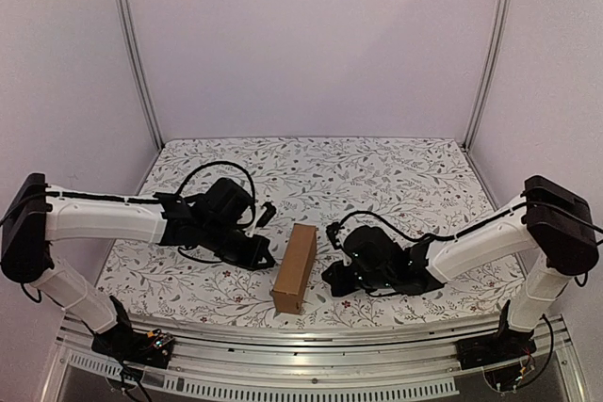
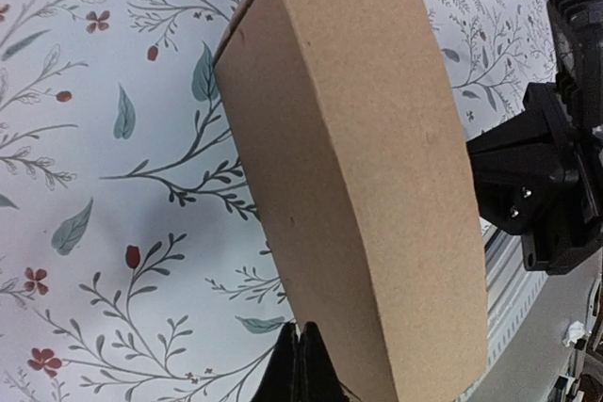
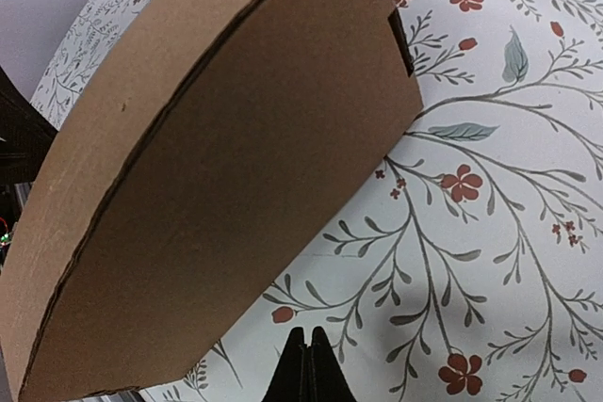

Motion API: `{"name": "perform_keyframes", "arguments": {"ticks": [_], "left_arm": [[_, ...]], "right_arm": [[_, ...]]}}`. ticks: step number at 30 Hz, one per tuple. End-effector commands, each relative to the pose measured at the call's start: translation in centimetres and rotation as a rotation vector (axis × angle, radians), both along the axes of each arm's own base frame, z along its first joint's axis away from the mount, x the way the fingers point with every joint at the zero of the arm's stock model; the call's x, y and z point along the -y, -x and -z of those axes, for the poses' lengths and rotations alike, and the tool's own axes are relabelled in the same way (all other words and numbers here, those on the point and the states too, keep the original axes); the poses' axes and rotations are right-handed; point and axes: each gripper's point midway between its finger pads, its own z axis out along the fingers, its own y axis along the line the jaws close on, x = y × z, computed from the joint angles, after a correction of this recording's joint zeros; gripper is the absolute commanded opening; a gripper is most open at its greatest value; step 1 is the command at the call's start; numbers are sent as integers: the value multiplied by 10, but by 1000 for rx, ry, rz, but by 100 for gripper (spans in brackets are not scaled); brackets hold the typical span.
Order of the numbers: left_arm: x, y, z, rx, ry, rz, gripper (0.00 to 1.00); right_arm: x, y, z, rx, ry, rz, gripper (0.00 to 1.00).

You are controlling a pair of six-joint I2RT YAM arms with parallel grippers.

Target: Fold the paper box

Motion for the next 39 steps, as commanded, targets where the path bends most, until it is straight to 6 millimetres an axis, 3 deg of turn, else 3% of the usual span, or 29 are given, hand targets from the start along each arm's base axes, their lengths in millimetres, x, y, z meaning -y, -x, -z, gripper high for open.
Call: {"name": "perform_keyframes", "arguments": {"ticks": [1, 10, 21, 26, 33, 39], "left_arm": [[1, 3, 8, -38, 28, -10, 0], [27, 1, 3, -57, 92, 38, 0], [39, 4, -15, -39, 143, 52, 0], [30, 3, -11, -24, 103, 35, 0], [20, 0, -14, 8, 69, 20, 0], [21, -4, -23, 30, 66, 21, 0]], "right_arm": [[-12, 9, 12, -92, -85, -8, 0], [-35, 12, 32, -186, -159, -8, 0], [-72, -10, 47, -186, -202, 37, 0], [-56, -19, 64, -158, -142, 81, 0], [-4, -22, 89, -150, -19, 143, 0], [30, -21, 87, -95, 96, 160, 1]]}}
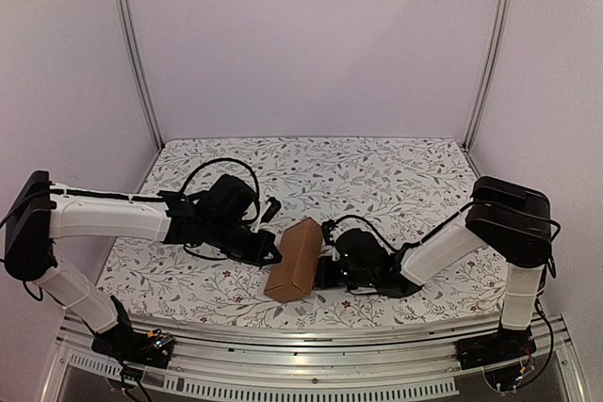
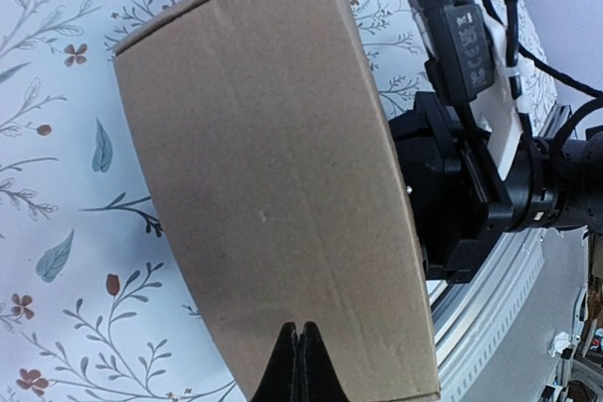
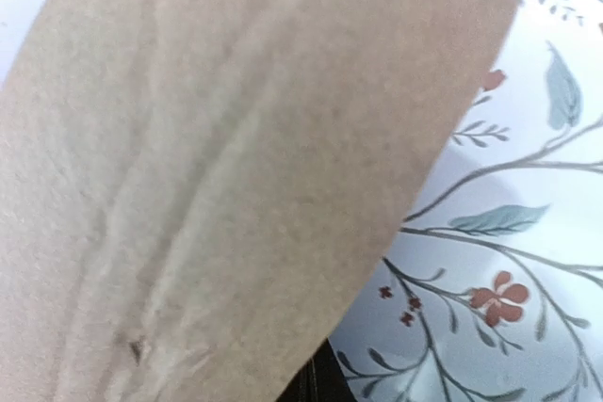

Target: Fold the paper box

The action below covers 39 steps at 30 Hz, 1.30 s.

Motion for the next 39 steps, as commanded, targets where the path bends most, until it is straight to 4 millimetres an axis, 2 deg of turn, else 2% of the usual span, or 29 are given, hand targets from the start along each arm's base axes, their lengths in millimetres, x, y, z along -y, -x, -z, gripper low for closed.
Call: {"name": "perform_keyframes", "arguments": {"ticks": [1, 7, 11, 16, 21, 23, 24, 26, 27, 28, 33, 36, 39], "left_arm": [[4, -1, -17, 35, 10, 22, 0], [-5, -9, -24, 75, -23, -1, 1], [-14, -20, -38, 123, -34, -30, 6], [-28, -34, -63, 214, -67, -62, 17], [-38, -43, -92, 286, -89, -73, 41], [-43, -48, -106, 327, -104, -87, 52], [-46, -50, -114, 349, -108, -92, 58], [-52, -53, -127, 377, -129, -91, 70], [-54, -54, -134, 392, -141, -93, 92], [-56, -56, -141, 405, -151, -97, 99], [-68, -65, -182, 484, -184, -110, 100], [-81, -75, -200, 511, -193, -128, 100], [-95, -89, -207, 509, -196, -153, 99]], "right_arm": [[72, 12, 57, -42, 326, 48, 1], [93, 12, 37, 15, 410, 50, 1], [106, 4, 13, 86, 465, 73, 4], [122, -11, -39, 216, 545, 108, 17], [138, -29, -105, 385, 632, 156, 48], [147, -34, -134, 455, 656, 187, 77], [152, -36, -149, 485, 662, 202, 96], [162, -38, -177, 546, 682, 228, 99], [167, -39, -189, 568, 692, 243, 99], [172, -40, -202, 592, 705, 254, 99], [194, -42, -252, 673, 742, 295, 99], [208, -47, -267, 627, 683, 263, 99], [237, -60, -277, 507, 598, 312, 99]]}}
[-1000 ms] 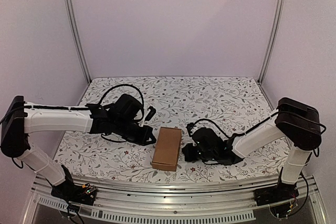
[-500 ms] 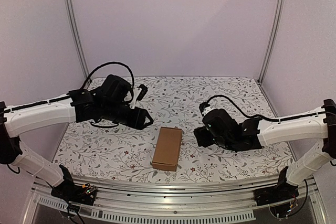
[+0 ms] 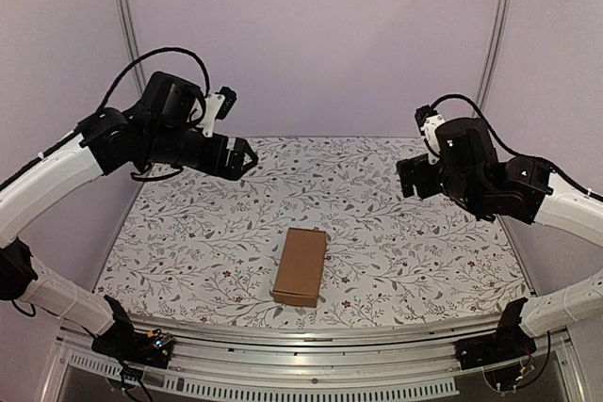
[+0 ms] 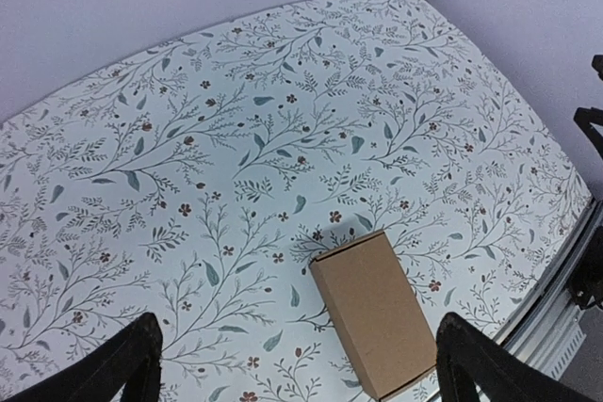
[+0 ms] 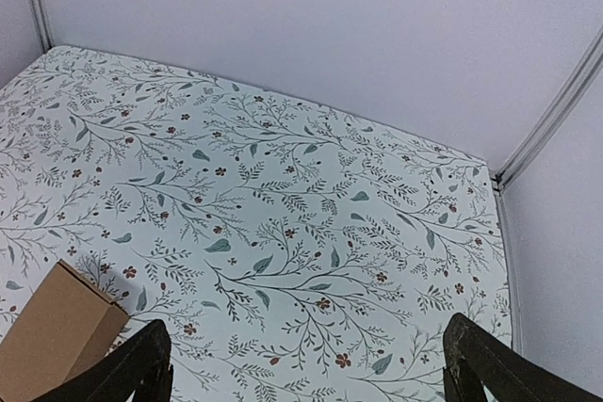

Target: Fold the paper box

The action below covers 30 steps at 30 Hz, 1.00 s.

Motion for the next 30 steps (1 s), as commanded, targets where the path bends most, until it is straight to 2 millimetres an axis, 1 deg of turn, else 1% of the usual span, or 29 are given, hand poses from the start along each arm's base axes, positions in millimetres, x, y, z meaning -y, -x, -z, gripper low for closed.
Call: {"name": "perform_keyframes", "arguments": {"ticks": [1, 3, 5, 7, 9, 11, 14, 15, 17, 18, 19, 22, 25, 27, 30], "left_arm": [[-36, -17, -2, -15, -55, -51, 100], [-44, -26, -1, -43, -12, -64, 100], [-57, -37, -1, -52, 15, -102, 100], [-74, -47, 0, -51, 41, -158, 99], [-89, -53, 1, -51, 76, -200, 99], [-101, -53, -5, -27, 112, -233, 100], [-116, -48, -3, 7, 121, -269, 99], [-120, -44, -6, 30, 129, -276, 100], [-125, -37, -5, 58, 139, -284, 100], [-126, -35, -4, 71, 146, -283, 100], [-127, -33, -3, 81, 150, -283, 99], [-128, -29, -6, 100, 160, -276, 99], [-128, -27, -10, 111, 173, -275, 100], [-128, -26, -9, 109, 177, -272, 99], [-129, -26, -8, 108, 173, -272, 100]], "right_arm": [[50, -13, -17, -115, -93, 65, 99], [66, -17, -22, -167, -167, 76, 99], [83, -21, -27, -205, -249, 89, 99], [101, -25, -29, -236, -321, 117, 99], [115, -26, -31, -260, -370, 138, 99], [125, -26, -30, -268, -365, 170, 99], [133, -22, -28, -257, -362, 204, 99], [136, -20, -31, -238, -377, 223, 99], [144, -16, -30, -212, -388, 260, 99], [147, -13, -32, -192, -391, 266, 99], [149, -11, -28, -186, -385, 273, 99], [156, -4, -28, -140, -376, 278, 99], [158, 3, -30, -100, -382, 262, 99], [156, 7, -29, -97, -369, 234, 99], [156, 7, -24, -89, -363, 229, 99]]}}
